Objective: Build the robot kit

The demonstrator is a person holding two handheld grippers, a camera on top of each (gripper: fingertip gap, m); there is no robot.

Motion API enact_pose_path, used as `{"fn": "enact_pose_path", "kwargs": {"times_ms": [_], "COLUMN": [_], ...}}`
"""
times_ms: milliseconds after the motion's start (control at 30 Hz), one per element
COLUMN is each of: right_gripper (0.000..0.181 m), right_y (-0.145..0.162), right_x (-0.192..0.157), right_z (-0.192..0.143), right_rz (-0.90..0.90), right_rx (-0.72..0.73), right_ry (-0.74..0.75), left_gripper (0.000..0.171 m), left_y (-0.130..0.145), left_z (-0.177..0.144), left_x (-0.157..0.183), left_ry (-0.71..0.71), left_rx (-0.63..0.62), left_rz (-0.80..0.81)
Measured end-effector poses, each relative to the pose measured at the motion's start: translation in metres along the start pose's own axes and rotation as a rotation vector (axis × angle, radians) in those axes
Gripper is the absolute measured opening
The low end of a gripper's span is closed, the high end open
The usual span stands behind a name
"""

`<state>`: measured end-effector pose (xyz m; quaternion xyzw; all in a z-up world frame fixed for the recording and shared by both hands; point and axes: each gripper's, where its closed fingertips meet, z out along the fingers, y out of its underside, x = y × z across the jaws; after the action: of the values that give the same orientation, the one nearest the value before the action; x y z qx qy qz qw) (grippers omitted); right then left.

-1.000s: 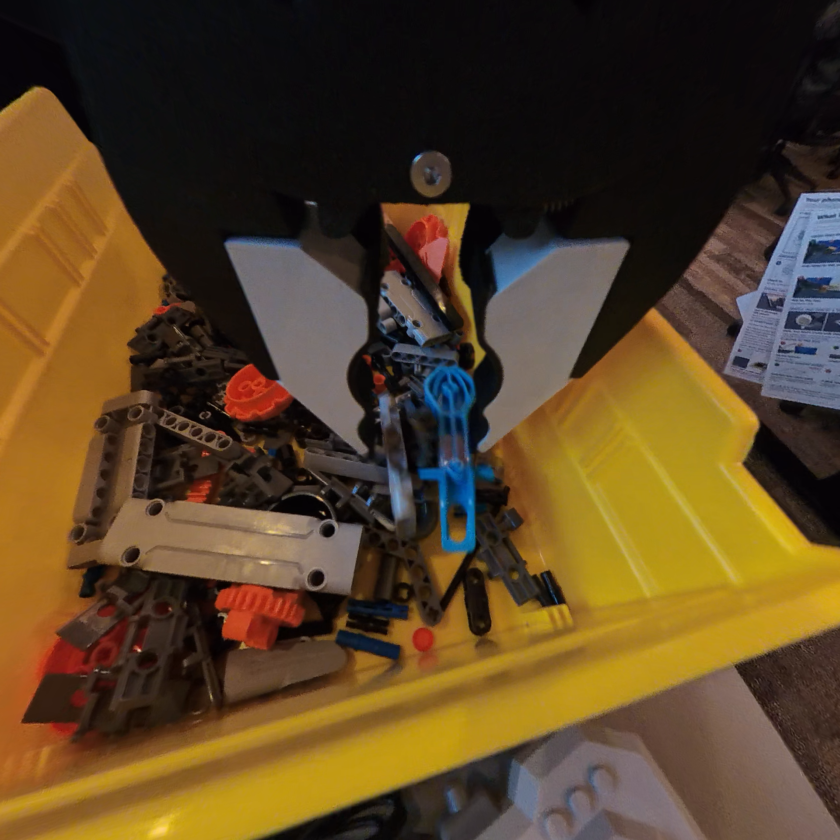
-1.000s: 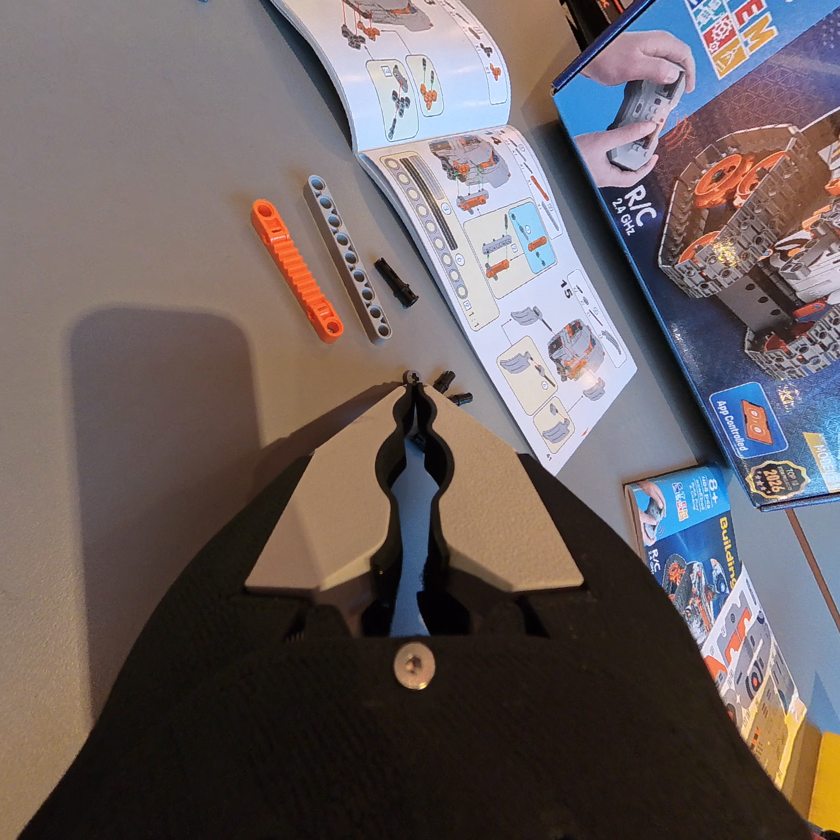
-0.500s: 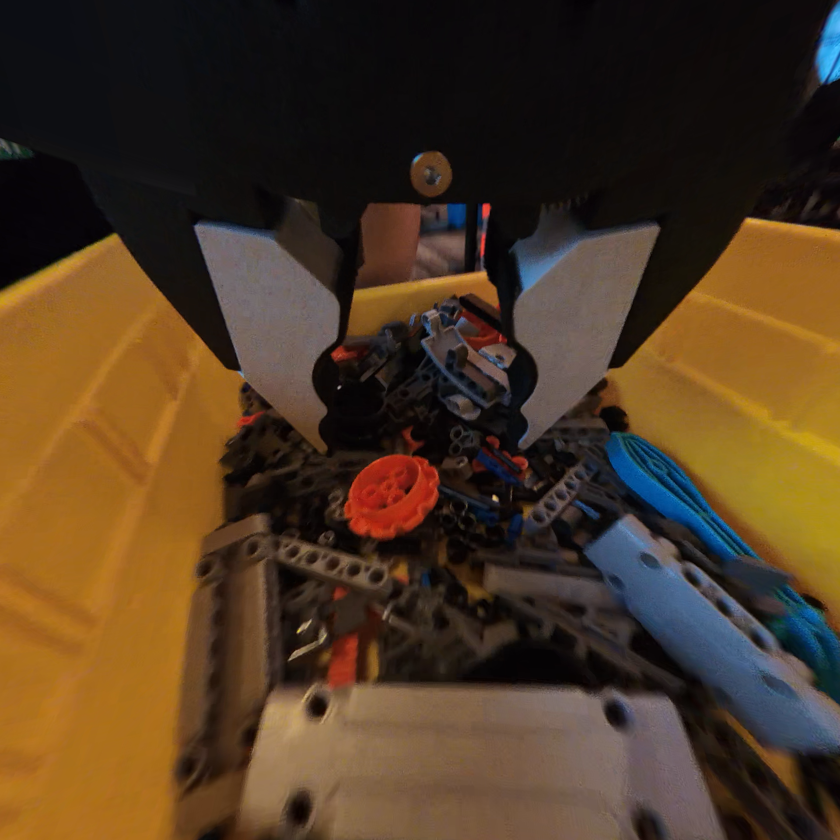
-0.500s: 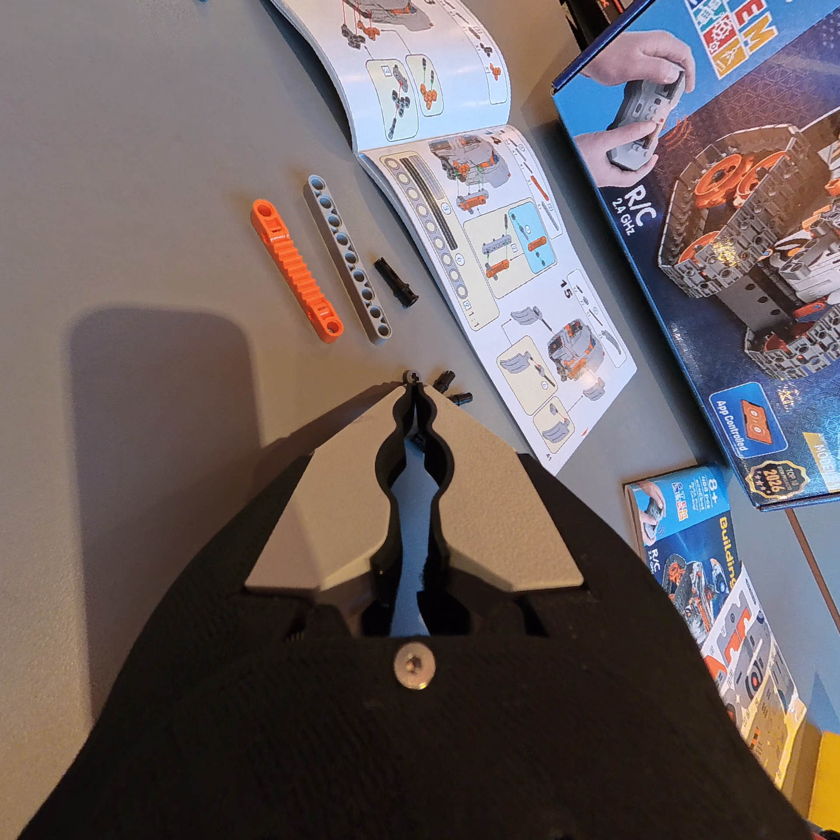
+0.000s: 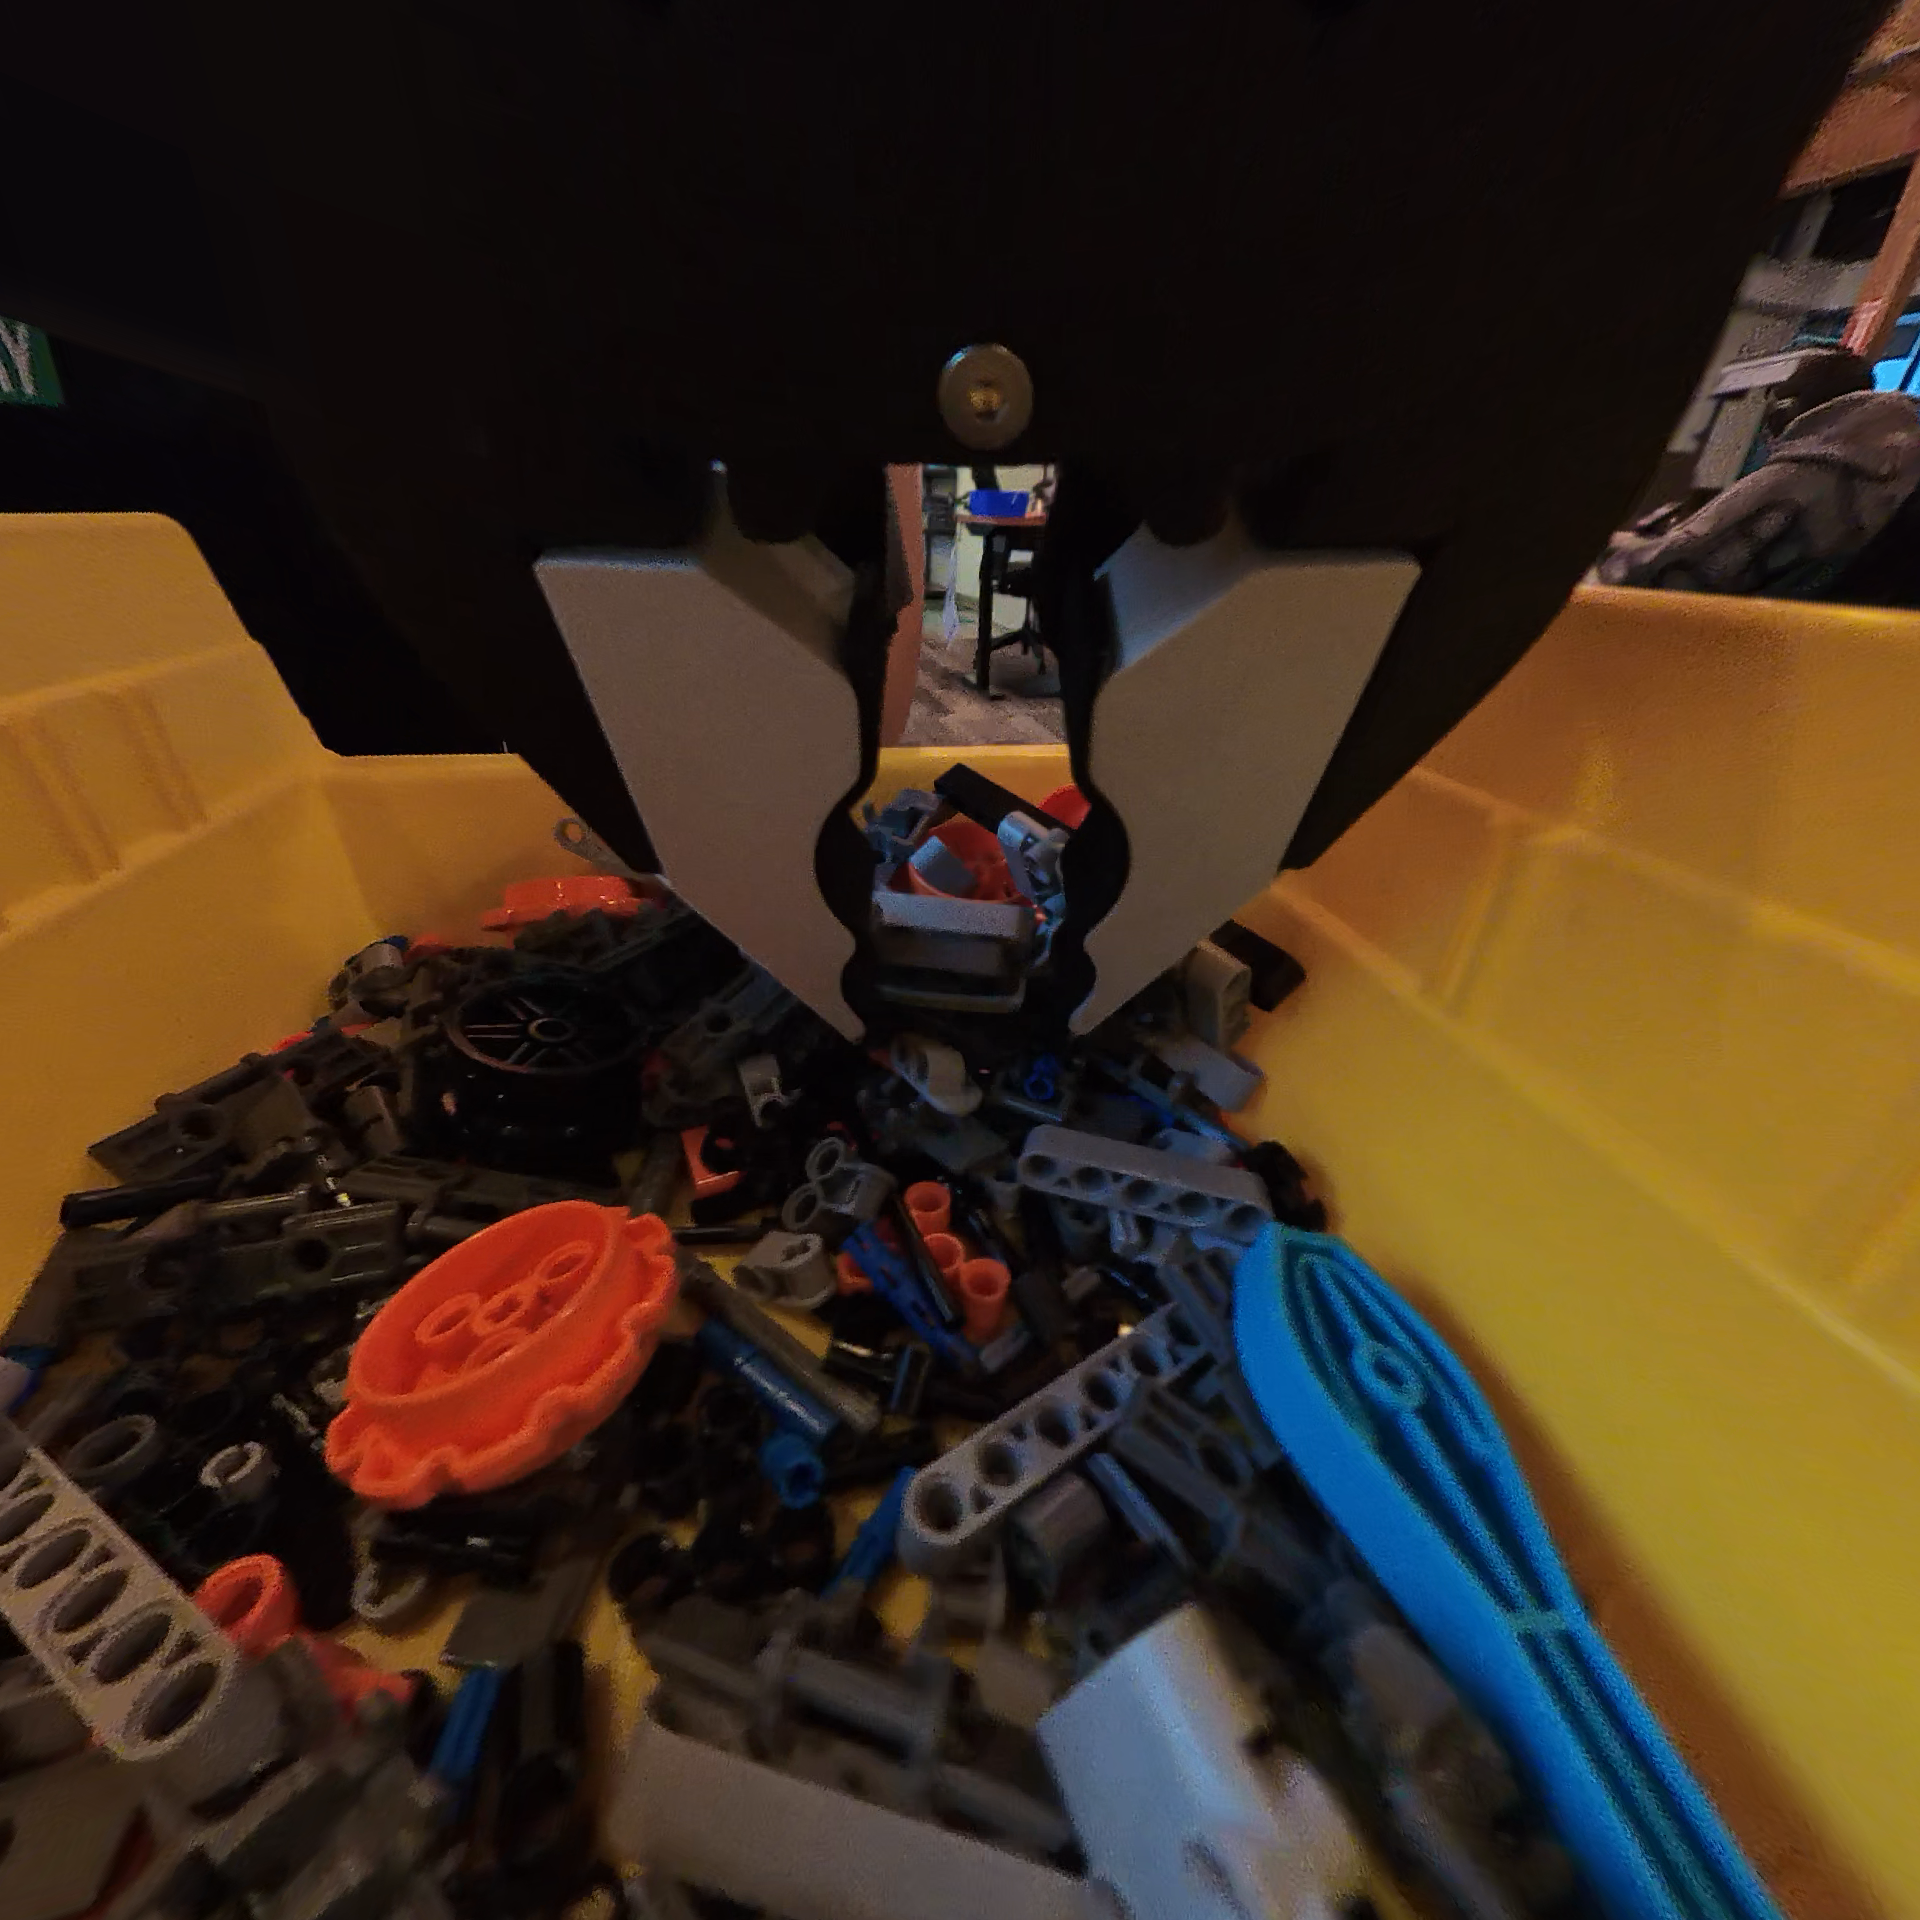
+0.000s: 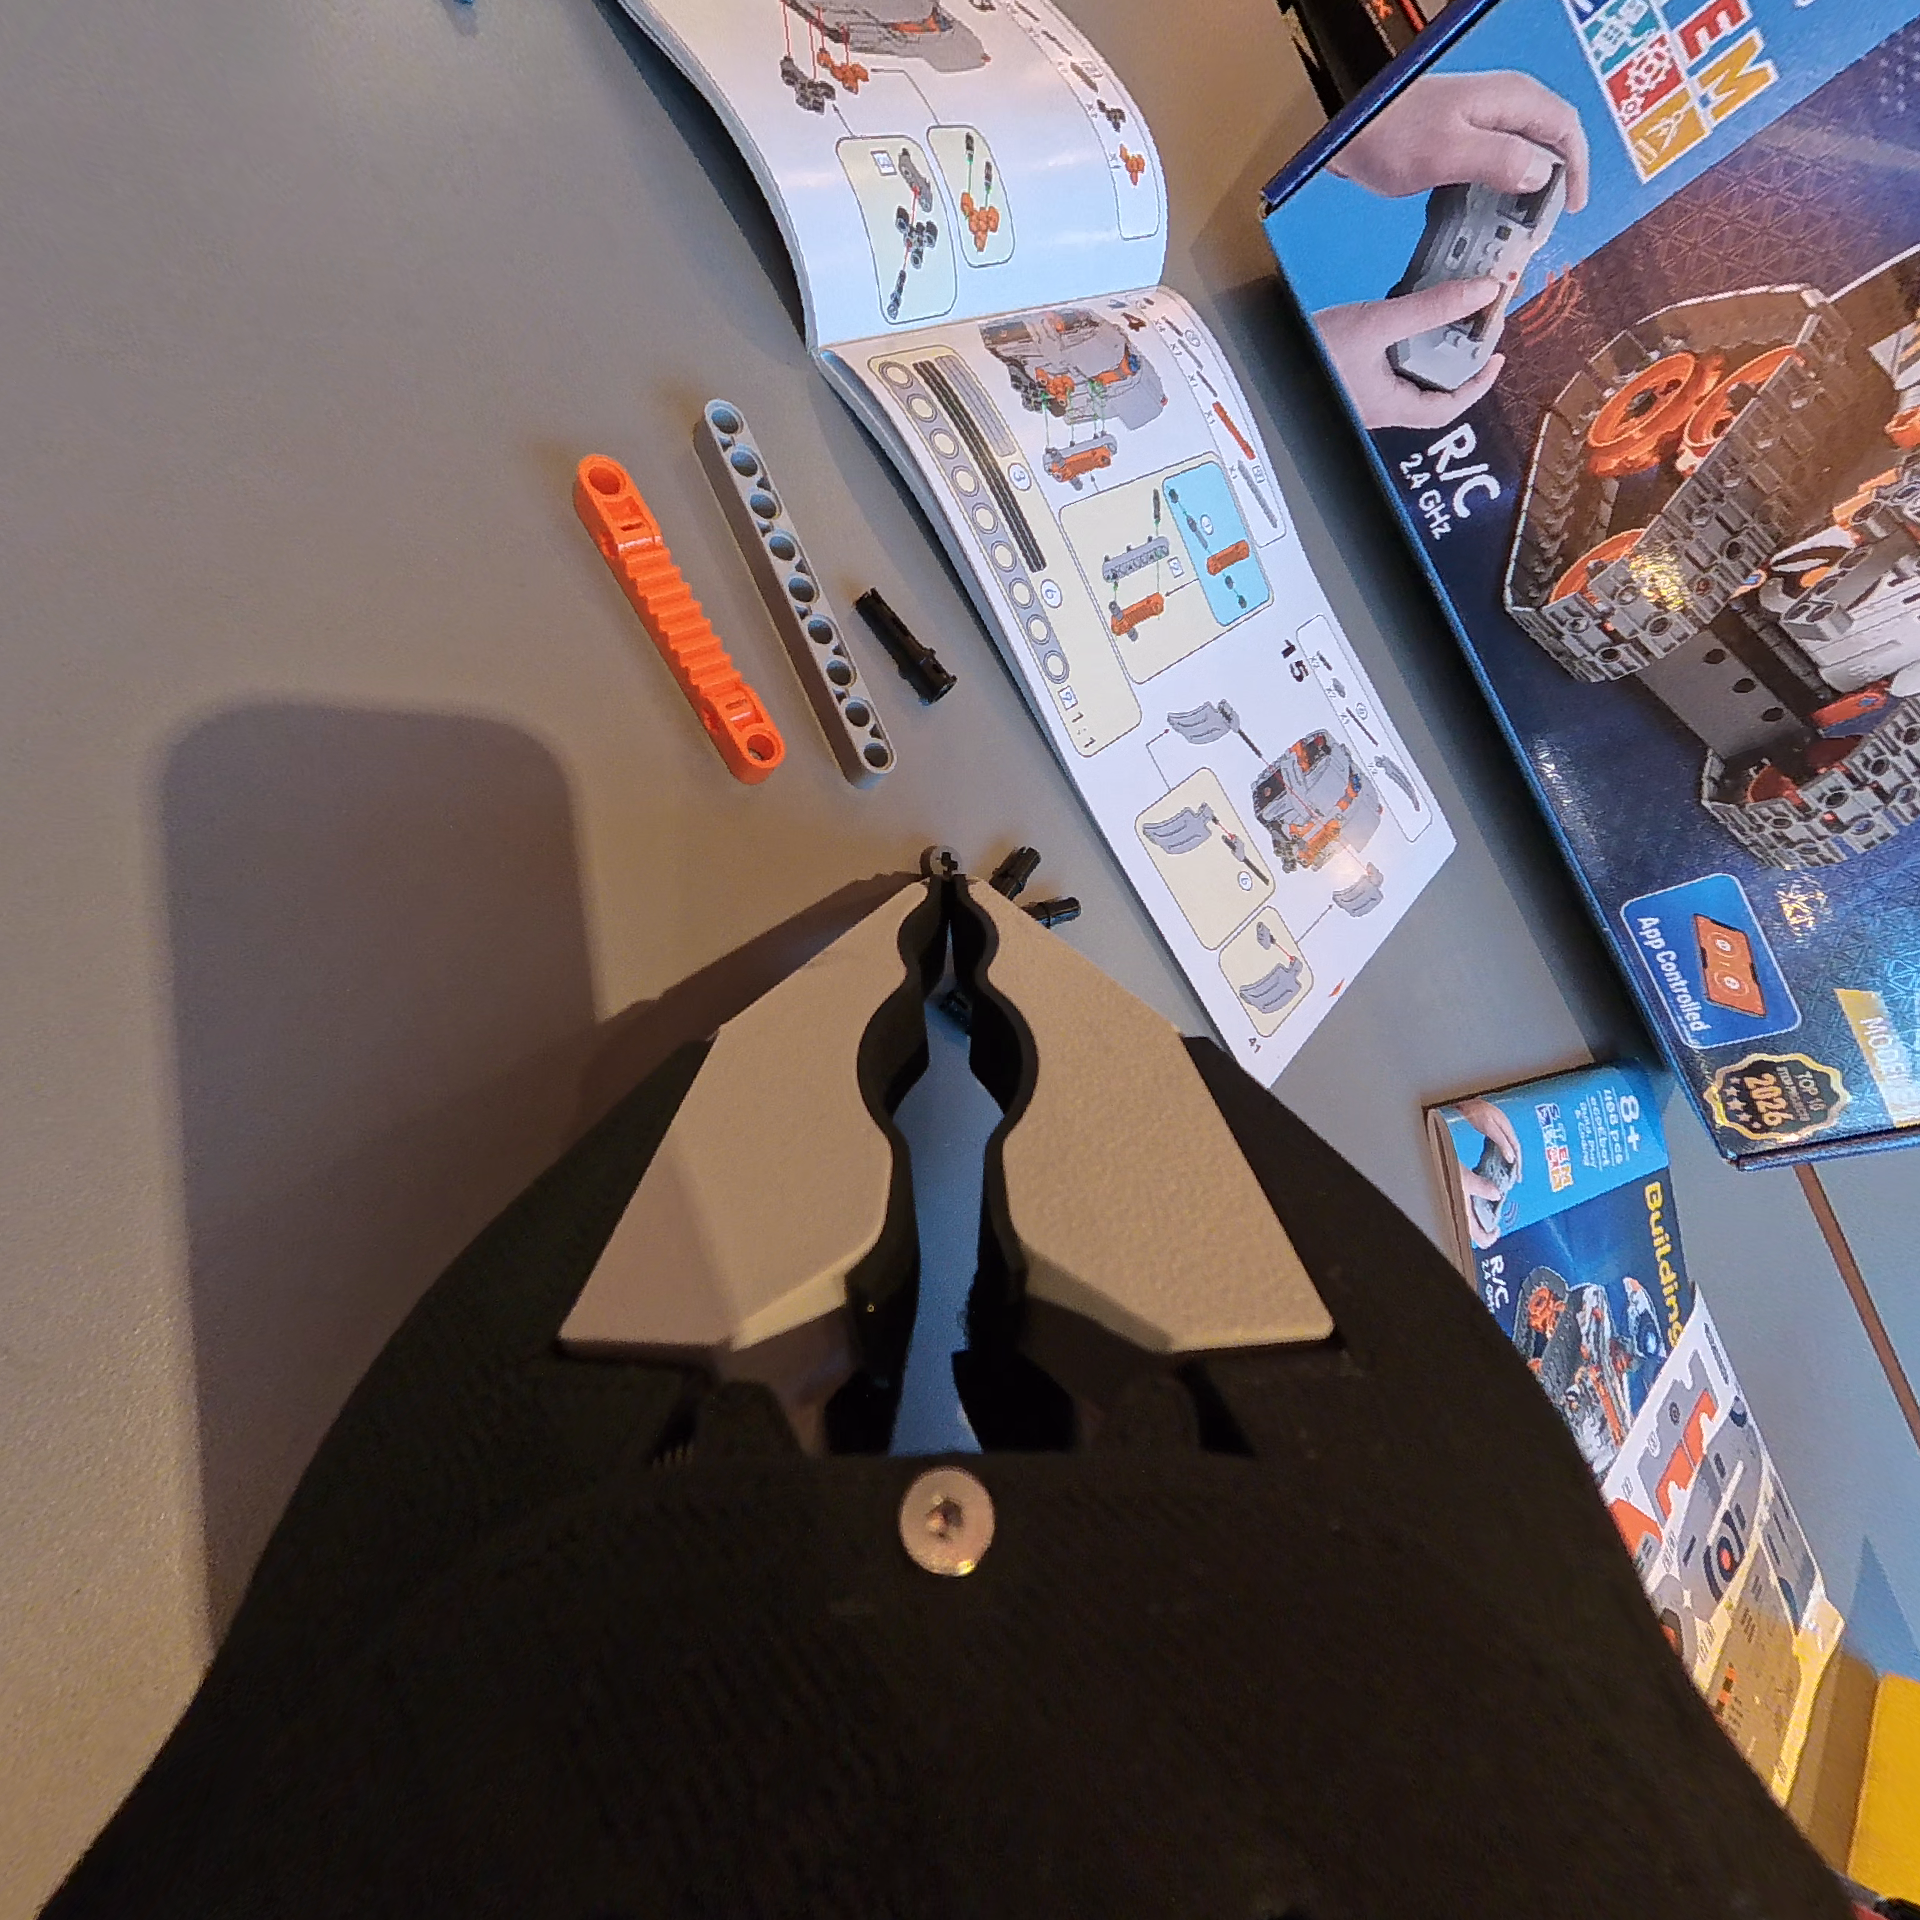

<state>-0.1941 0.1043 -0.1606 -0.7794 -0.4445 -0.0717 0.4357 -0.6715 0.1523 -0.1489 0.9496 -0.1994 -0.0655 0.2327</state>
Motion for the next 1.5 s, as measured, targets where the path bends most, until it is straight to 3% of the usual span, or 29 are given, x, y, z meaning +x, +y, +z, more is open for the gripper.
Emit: {"fn": "enact_pose_path", "kwargs": {"times_ms": [67, 133, 400, 667, 733, 800, 967, 1100, 1233, 1367, 1500], "right_gripper": [0.0, 0.0, 0.0, 0.0, 0.0, 0.0, 0.0, 0.0, 0.0, 0.0, 0.0], "right_y": [0.0, 0.0, 0.0, 0.0, 0.0, 0.0, 0.0, 0.0, 0.0, 0.0, 0.0], "right_x": [0.0, 0.0, 0.0, 0.0, 0.0, 0.0, 0.0, 0.0, 0.0, 0.0, 0.0], "right_z": [0.0, 0.0, 0.0, 0.0, 0.0, 0.0, 0.0, 0.0, 0.001, 0.001, 0.001], "right_rz": [0.002, 0.002, 0.0, 0.002, 0.002, 0.002, 0.003, 0.009, 0.006, 0.008, 0.011], "right_rx": [0.001, 0.001, 0.0, 0.001, 0.002, 0.001, 0.002, 0.003, 0.002, 0.003, 0.005], "right_ry": [-0.001, -0.001, 0.0, -0.001, -0.001, -0.001, -0.001, -0.003, -0.001, -0.003, -0.003], "left_gripper": [0.023, 0.0, 0.0, 0.0, 0.006, 0.06, 0.059, 0.059, 0.056, 0.054, 0.034], "left_y": [-0.002, -0.009, -0.025, -0.063, -0.061, -0.061, -0.042, -0.011, -0.009, -0.011, -0.011], "left_z": [-0.003, -0.008, -0.015, -0.048, -0.044, -0.041, -0.036, -0.015, -0.004, -0.005, -0.005], "left_x": [-0.004, -0.007, -0.003, 0.015, 0.012, 0.006, 0.004, 0.01, 0.013, 0.013, 0.012], "left_ry": [0.007, 0.014, 0.047, 0.124, 0.118, 0.104, 0.093, 0.082, 0.076, 0.065, 0.01], "left_rx": [0.02, 0.061, 0.127, 0.361, 0.338, 0.324, 0.273, 0.119, 0.031, 0.032, 0.024], "left_rz": [-0.011, 0.009, 0.052, 0.099, 0.087, 0.059, 0.008, 0.007, 0.021, 0.002, 0.04]}}
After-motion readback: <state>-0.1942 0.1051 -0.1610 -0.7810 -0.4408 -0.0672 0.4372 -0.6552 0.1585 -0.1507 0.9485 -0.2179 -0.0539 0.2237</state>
